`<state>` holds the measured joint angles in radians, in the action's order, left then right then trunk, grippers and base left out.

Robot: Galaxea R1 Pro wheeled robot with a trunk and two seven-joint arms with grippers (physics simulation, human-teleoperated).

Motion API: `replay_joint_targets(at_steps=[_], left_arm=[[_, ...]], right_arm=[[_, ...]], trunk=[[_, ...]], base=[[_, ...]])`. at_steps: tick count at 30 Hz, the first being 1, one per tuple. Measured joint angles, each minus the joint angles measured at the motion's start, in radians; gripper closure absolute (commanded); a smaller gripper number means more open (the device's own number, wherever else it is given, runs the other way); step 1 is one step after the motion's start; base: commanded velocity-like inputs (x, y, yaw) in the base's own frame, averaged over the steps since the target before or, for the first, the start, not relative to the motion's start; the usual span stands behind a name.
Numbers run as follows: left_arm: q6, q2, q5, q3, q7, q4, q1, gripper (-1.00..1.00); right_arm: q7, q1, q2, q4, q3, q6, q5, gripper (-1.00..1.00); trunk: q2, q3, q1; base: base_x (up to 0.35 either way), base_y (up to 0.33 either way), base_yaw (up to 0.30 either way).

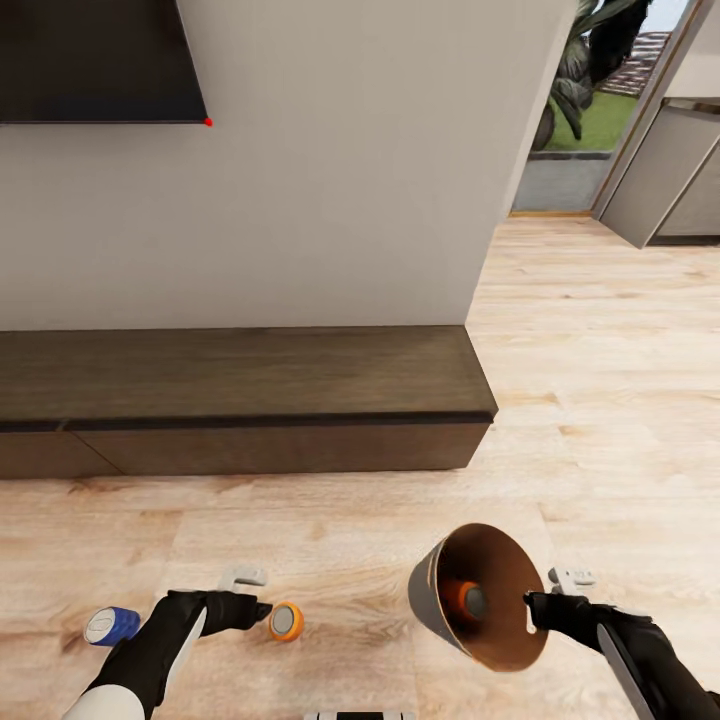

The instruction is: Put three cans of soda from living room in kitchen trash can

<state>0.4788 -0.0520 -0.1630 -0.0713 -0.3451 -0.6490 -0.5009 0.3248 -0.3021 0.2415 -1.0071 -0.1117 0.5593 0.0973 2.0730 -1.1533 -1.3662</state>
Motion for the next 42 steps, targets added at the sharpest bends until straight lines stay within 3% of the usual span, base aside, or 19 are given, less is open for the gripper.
replay_joint_targets(at_steps=[1, 2, 4, 11, 17, 23, 25, 27, 32, 36, 39, 42], left_arm=[[-0.006, 0.0, 0.0, 0.0, 0.0, -0.001, 0.0, -1.0], [-0.007, 0.0, 0.0, 0.0, 0.0, -0.001, 0.0, -1.0], [-0.012, 0.0, 0.0, -0.001, -0.001, -0.003, 0.0, -1.0], [-0.028, 0.001, 0.0, 0.001, 0.0, -0.001, 0.0, -1.0], [-0.033, 0.008, 0.001, 0.003, -0.001, 0.0, -0.002, -1.0], [-0.022, 0.079, -0.007, 0.008, -0.001, -0.01, -0.019, -1.0], [-0.014, 0.091, -0.01, 0.009, -0.001, -0.005, -0.056, -1.0], [0.066, 0.099, -0.01, 0.008, -0.001, 0.001, -0.12, -1.0], [0.13, 0.1, -0.01, 0.006, 0.001, 0.003, -0.149, -1.0], [0.139, 0.098, -0.007, 0.001, 0.006, 0.003, -0.155, -1.0], [0.129, 0.097, -0.005, -0.003, 0.04, 0.004, -0.157, -1.0], [0.121, 0.098, -0.005, -0.004, 0.083, 0.004, -0.158, -1.0]], right_arm=[[-0.009, -0.05, 0.006, 0.004, 0.004, 0.112, -0.005, 1.0], [-0.001, -0.073, 0.01, 0.0, 0.0, 0.138, -0.016, 1.0], [-0.003, -0.122, 0.019, 0.001, 0.004, 0.234, 0.001, 1.0], [-0.001, -0.21, 0.029, 0.006, 0.006, 0.344, -0.027, 1.0], [-0.001, -0.244, 0.022, 0.015, 0.009, 0.369, -0.111, 1.0], [-0.001, -0.251, 0.016, 0.016, 0.026, 0.377, -0.129, 1.0], [-0.001, -0.252, 0.016, 0.016, 0.044, 0.377, -0.135, 1.0], [-0.002, -0.253, 0.014, 0.016, 0.063, 0.378, -0.13, 1.0], [-0.007, -0.253, 0.001, 0.015, 0.07, 0.377, -0.146, 1.0], [-0.03, -0.253, -0.016, 0.015, 0.071, 0.38, -0.13, 1.0], [-0.061, -0.253, -0.032, 0.015, 0.071, 0.378, -0.165, 1.0], [-0.072, -0.253, -0.042, 0.015, 0.072, 0.381, -0.152, 1.0]], trunk=[[0.0, 0.0, 0.0], [0.0, 0.0, 0.0], [0.0, 0.0, 0.0], [0.0, 0.0, 0.0], [0.0, 0.0, 0.0], [-0.007, 0.003, 0.004], [-0.021, 0.009, 0.011], [-0.035, 0.016, 0.019], [-0.07, 0.031, 0.038], [-0.098, 0.044, 0.054], [-0.119, 0.053, 0.065], [-0.14, 0.062, 0.077]], base=[[0.0, 0.0, 0.0], [0.0, 0.0, 0.0], [0.0, 0.0, 0.0], [0.0, 0.0, 0.0], [0.0, 0.0, 0.0], [0.0, 0.0, 0.0], [0.0, 0.0, 0.0], [0.0, 0.0, 0.0], [0.0, 0.0, 0.0], [0.0, 0.0, 0.0], [0.0, 0.0, 0.0], [0.0, 0.0, 0.0]])
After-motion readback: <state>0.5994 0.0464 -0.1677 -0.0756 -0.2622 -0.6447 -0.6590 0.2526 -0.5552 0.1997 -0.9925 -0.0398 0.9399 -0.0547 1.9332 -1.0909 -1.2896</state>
